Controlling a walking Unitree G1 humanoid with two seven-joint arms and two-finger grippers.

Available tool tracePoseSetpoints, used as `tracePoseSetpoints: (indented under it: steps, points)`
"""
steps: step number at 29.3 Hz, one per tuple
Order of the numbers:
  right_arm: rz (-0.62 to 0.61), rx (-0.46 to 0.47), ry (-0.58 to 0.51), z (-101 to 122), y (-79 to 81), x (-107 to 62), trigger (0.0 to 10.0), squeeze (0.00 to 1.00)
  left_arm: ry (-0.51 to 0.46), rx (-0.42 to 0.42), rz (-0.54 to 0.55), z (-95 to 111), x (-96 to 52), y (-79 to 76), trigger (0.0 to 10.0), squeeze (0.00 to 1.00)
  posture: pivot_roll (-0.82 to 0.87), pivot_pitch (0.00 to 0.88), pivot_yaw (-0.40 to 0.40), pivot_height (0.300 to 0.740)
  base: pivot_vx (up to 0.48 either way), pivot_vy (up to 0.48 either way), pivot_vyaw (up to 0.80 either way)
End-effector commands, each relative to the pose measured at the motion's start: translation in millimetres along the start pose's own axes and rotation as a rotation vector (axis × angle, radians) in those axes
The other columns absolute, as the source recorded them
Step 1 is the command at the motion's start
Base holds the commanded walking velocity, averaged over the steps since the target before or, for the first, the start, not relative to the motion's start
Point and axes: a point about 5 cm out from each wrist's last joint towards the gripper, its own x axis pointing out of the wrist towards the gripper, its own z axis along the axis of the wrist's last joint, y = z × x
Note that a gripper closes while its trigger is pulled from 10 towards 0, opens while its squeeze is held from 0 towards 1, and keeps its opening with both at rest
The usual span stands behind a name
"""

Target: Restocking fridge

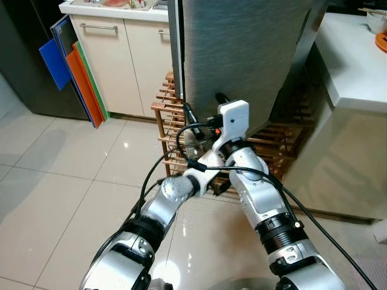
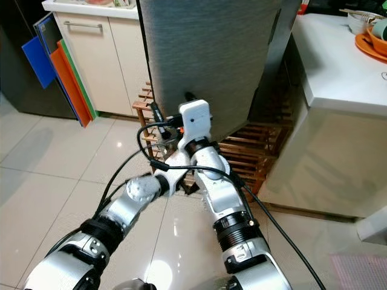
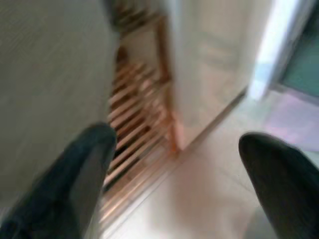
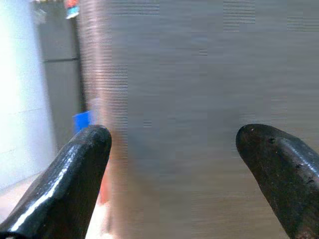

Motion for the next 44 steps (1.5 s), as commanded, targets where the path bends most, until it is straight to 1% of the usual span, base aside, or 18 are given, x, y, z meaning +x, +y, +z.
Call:
tracePoseSetpoints:
  steps: [1, 7, 11, 12, 13, 17, 19, 20, 21, 25, 26, 27, 31, 35, 38, 39, 40, 44]
  points:
    - [-0.029, -0.005, -0.066, 16.8, -4.8, 3.6, 10.0, 0.00, -0.047, 0.051, -0.036, 19.5, 9.0, -3.0, 10.0, 0.00, -0.09, 0.000, 0.007, 0.740, 0.000, 0.000, 0.00]
    - [-0.054, -0.014, -0.099, 26.7, -12.4, 3.5, 10.0, 0.00, -0.111, 0.115, -0.001, 40.5, 15.1, -0.5, 10.0, 0.00, -0.11, 0.000, 0.017, 0.740, 0.000, 0.000, 0.00]
    - [-0.105, -0.039, -0.084, 25.2, -28.3, -5.0, 10.0, 0.00, -0.119, 0.168, 0.128, 51.5, 10.8, 22.6, 10.0, 0.00, -0.11, 0.000, 0.019, 0.740, 0.000, 0.000, 0.00]
    - [-0.124, -0.049, -0.067, 22.4, -33.9, -9.9, 10.0, 0.00, -0.117, 0.175, 0.201, 52.9, 5.8, 35.4, 10.0, 0.00, -0.11, 0.000, 0.021, 0.740, 0.000, 0.000, 0.00]
    - [-0.124, -0.049, -0.067, 22.4, -33.9, -9.9, 10.0, 0.00, -0.117, 0.175, 0.201, 52.9, 5.8, 35.4, 10.0, 0.00, -0.11, 0.000, 0.021, 0.740, 0.000, 0.000, 0.00]
    - [-0.157, -0.067, -0.028, 15.3, -43.7, -19.8, 10.0, 0.00, -0.123, 0.177, 0.320, 54.9, -4.8, 55.9, 10.0, 0.00, -0.11, 0.000, 0.024, 0.740, 0.000, 0.000, 0.00]
    - [-0.186, -0.080, 0.008, 8.8, -52.9, -28.9, 10.0, 0.00, -0.121, 0.192, 0.393, 54.4, -13.9, 69.0, 10.0, 0.00, -0.10, 0.000, 0.026, 0.740, 0.000, 0.000, 0.00]
    - [-0.186, -0.080, 0.008, 8.8, -52.9, -28.9, 10.0, 0.00, -0.121, 0.192, 0.393, 54.4, -13.9, 69.0, 10.0, 0.00, -0.10, 0.000, 0.026, 0.740, 0.000, 0.000, 0.00]
    - [-0.213, -0.091, 0.042, 3.0, -61.1, -37.3, 10.0, 0.00, -0.110, 0.219, 0.453, 52.2, -22.9, 80.1, 10.0, 0.00, -0.10, 0.000, 0.028, 0.740, 0.000, 0.000, 0.00]
    - [-0.257, -0.109, 0.089, -3.8, -74.4, -49.4, 10.0, 0.00, -0.078, 0.239, 0.524, 45.4, -36.8, 96.0, 10.0, 0.00, -0.10, 0.000, 0.028, 0.740, 0.000, 0.000, 0.00]
    - [-0.276, -0.115, 0.104, -5.8, -79.8, -53.6, 10.0, 0.00, -0.059, 0.244, 0.556, 42.1, -42.5, 102.5, 10.0, 0.00, -0.10, 0.000, 0.028, 0.740, 0.000, 0.000, 0.00]
    - [-0.309, -0.127, 0.130, -9.2, -89.5, -61.8, 10.0, 0.00, -0.010, 0.249, 0.629, 32.7, -57.1, 117.4, 10.0, 0.00, -0.09, 0.000, 0.030, 0.740, 0.000, 0.000, 0.00]
    - [-0.332, -0.141, 0.147, -10.4, -97.1, -68.6, 10.0, 0.00, 0.045, 0.223, 0.737, 24.2, -77.6, 137.5, 10.0, 0.00, -0.09, 0.000, 0.031, 0.740, 0.000, 0.000, 0.00]
    - [-0.312, -0.145, 0.148, -9.9, -93.9, -67.2, 10.0, 0.00, 0.008, 0.177, 0.746, 27.3, -80.1, 140.1, 10.0, 0.00, -0.10, 0.000, 0.032, 0.740, 0.000, 0.000, 0.00]
    - [-0.297, -0.137, 0.146, -10.4, -87.7, -64.2, 10.0, 0.00, -0.091, 0.055, 0.744, 28.8, -77.5, 133.1, 10.0, 0.00, -0.10, 0.000, 0.036, 0.740, 0.000, 0.000, 0.00]
    - [-0.297, -0.137, 0.146, -10.4, -87.7, -64.2, 10.0, 0.00, -0.091, 0.055, 0.744, 28.8, -77.5, 133.1, 10.0, 0.00, -0.10, 0.000, 0.036, 0.740, 0.000, 0.000, 0.00]
    - [-0.291, -0.128, 0.152, -12.3, -83.9, -64.1, 10.0, 0.00, -0.151, -0.023, 0.760, 25.7, -78.3, 127.3, 10.0, 0.00, -0.10, 0.000, 0.036, 0.740, 0.000, 0.000, 0.00]
    - [-0.283, -0.103, 0.164, -17.0, -75.2, -66.6, 10.0, 0.00, -0.224, -0.083, 0.798, 13.6, -84.4, 108.6, 10.0, 0.00, -0.09, 0.000, 0.034, 0.740, 0.000, 0.000, 0.00]
